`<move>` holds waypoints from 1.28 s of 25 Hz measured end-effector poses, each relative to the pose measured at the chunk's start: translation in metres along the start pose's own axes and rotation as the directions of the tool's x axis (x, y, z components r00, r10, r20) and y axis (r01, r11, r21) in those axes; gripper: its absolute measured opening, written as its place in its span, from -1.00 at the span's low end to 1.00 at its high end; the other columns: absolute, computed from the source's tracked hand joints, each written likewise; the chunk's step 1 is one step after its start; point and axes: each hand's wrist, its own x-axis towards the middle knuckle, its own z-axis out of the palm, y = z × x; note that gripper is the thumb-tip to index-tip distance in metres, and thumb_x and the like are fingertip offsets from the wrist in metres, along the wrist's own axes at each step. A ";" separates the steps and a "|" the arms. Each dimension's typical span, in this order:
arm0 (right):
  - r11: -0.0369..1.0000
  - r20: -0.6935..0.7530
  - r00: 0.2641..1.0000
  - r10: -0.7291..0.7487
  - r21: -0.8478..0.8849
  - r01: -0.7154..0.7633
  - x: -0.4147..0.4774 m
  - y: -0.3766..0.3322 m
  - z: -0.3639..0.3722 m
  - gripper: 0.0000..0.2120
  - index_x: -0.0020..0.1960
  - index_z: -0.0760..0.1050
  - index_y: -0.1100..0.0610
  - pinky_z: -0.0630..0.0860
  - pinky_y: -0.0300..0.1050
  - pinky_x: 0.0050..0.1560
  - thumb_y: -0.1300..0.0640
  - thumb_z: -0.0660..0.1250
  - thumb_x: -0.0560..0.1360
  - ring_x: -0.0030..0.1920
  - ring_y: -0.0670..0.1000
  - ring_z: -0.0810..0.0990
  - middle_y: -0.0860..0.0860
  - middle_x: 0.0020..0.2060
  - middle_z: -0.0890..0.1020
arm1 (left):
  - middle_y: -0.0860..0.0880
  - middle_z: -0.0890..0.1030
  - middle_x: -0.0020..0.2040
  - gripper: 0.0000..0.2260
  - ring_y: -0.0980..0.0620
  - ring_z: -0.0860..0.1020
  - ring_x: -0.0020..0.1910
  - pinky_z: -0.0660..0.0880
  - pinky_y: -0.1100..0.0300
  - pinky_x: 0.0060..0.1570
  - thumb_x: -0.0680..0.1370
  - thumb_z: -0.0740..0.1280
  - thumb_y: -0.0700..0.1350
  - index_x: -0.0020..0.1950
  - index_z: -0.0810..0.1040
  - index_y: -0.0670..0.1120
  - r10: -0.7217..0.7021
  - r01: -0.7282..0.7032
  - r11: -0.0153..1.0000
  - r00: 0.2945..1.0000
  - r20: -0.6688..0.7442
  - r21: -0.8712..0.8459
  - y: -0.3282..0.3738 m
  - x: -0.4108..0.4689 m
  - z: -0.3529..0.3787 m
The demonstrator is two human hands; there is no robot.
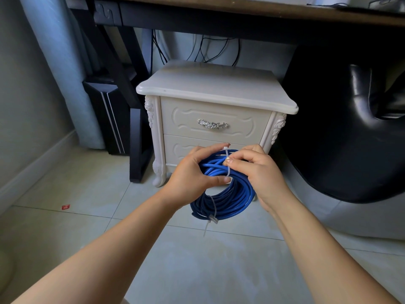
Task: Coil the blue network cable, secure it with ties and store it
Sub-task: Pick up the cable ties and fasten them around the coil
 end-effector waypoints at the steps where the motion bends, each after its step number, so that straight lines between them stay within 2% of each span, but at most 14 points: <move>1: 1.000 0.000 1.000 0.002 -0.001 -0.002 0.000 0.000 0.000 -0.82 -0.28 0.68 -0.05 0.45 0.18 0.28 0.17 0.45 0.45 0.11 0.04 0.56 -0.06 -0.04 0.49 | -0.01 0.52 0.11 -0.39 0.22 0.60 0.03 0.48 0.39 0.12 0.36 0.57 -0.21 0.28 0.50 0.26 0.000 0.000 1.000 1.000 0.000 0.001 0.000 0.000 0.000; 10: 1.000 0.016 1.000 -0.004 0.016 0.004 0.002 0.001 0.000 -0.89 -0.26 0.68 -0.04 0.43 0.20 0.29 0.13 0.46 0.41 0.12 0.08 0.56 -0.05 -0.03 0.49 | 0.00 0.52 0.11 -0.39 0.24 0.59 0.04 0.47 0.42 0.11 0.35 0.57 -0.22 0.27 0.50 0.26 0.000 0.000 1.000 1.000 -0.012 -0.010 -0.002 0.002 0.000; 14: 1.000 0.007 1.000 0.008 0.031 -0.008 0.003 0.002 0.000 -0.81 -0.29 0.68 -0.03 0.44 0.19 0.29 0.20 0.45 0.45 0.12 0.09 0.57 -0.04 -0.03 0.49 | 0.03 0.52 0.12 -0.39 0.24 0.58 0.05 0.46 0.42 0.12 0.35 0.58 -0.22 0.27 0.50 0.26 0.004 -0.004 1.000 1.000 -0.017 -0.006 -0.003 0.002 0.000; 19: 0.999 0.015 1.000 0.016 0.044 -0.016 0.004 0.001 -0.001 -0.80 -0.29 0.68 0.00 0.45 0.17 0.29 0.23 0.43 0.45 0.11 0.07 0.57 -0.06 -0.05 0.49 | 0.06 0.51 0.11 -0.40 0.24 0.58 0.06 0.46 0.42 0.12 0.35 0.58 -0.22 0.27 0.51 0.24 0.014 -0.014 1.000 1.000 -0.015 0.001 -0.004 0.003 0.000; 26: 0.993 0.034 0.998 0.051 0.107 -0.054 0.001 0.000 -0.001 -0.83 -0.24 0.66 0.09 0.49 0.14 0.27 0.27 0.39 0.48 0.05 0.02 0.58 -0.04 -0.04 0.47 | 0.07 0.50 0.10 -0.51 0.21 0.56 0.06 0.46 0.33 0.16 0.38 0.56 -0.13 0.23 0.57 0.22 0.063 -0.063 0.992 0.998 0.011 0.113 -0.006 0.004 -0.004; 29: 0.995 0.034 0.998 0.044 0.091 -0.047 0.002 0.000 0.000 -0.84 -0.24 0.66 0.08 0.49 0.08 0.26 0.25 0.39 0.49 0.04 -0.02 0.57 -0.05 -0.04 0.48 | 0.08 0.49 0.10 -0.53 0.21 0.54 0.08 0.46 0.30 0.19 0.39 0.56 -0.10 0.24 0.57 0.22 0.080 -0.081 0.986 0.997 0.017 0.149 -0.007 0.003 -0.003; 32: 0.999 -0.014 0.999 -0.030 -0.045 0.029 0.001 0.004 0.002 -0.89 -0.21 0.62 0.05 0.47 -0.16 0.12 0.17 0.42 0.49 -0.03 -0.17 0.55 -0.08 -0.05 0.51 | 0.10 0.52 0.10 -0.56 0.21 0.54 0.10 0.47 0.25 0.20 0.38 0.56 -0.07 0.20 0.59 0.23 0.096 -0.092 0.982 0.995 -0.017 0.162 -0.009 0.004 0.000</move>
